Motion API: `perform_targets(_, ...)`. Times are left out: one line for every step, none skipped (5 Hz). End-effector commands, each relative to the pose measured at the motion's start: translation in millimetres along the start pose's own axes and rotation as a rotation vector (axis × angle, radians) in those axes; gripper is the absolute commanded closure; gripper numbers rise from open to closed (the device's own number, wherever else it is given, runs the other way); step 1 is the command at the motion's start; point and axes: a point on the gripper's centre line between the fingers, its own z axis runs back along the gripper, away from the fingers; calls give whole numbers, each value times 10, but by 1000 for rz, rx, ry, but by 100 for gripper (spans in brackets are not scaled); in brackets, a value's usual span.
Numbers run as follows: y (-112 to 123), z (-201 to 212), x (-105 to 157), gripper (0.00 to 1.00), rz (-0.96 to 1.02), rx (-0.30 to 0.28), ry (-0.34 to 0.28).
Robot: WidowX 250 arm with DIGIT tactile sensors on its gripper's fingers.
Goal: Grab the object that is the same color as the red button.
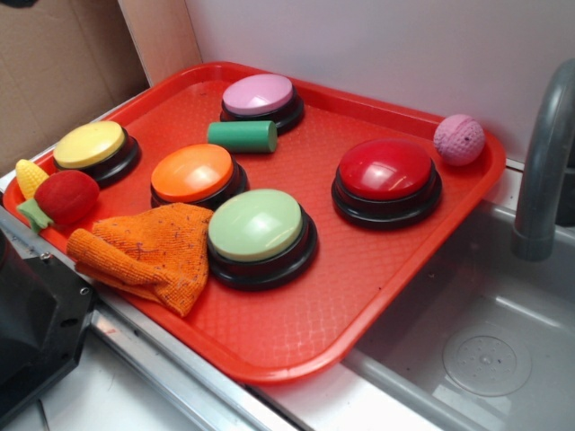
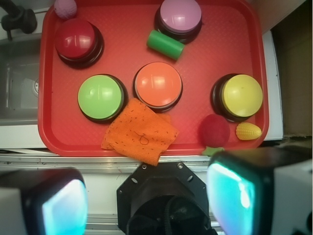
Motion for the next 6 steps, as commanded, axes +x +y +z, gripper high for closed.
perform_targets(0,0,0,0,0,0,0)
perform_targets(267,-201,55,0,92,-5,-37)
perform_targets(460,-422,101,0,132,-22,-81)
perform_targets(672,-645,114,0,211,6,-54)
perform_targets(849,-910,163,0,258,51,-38)
perform_targets(1058,-1225,131,0,318,107,-46)
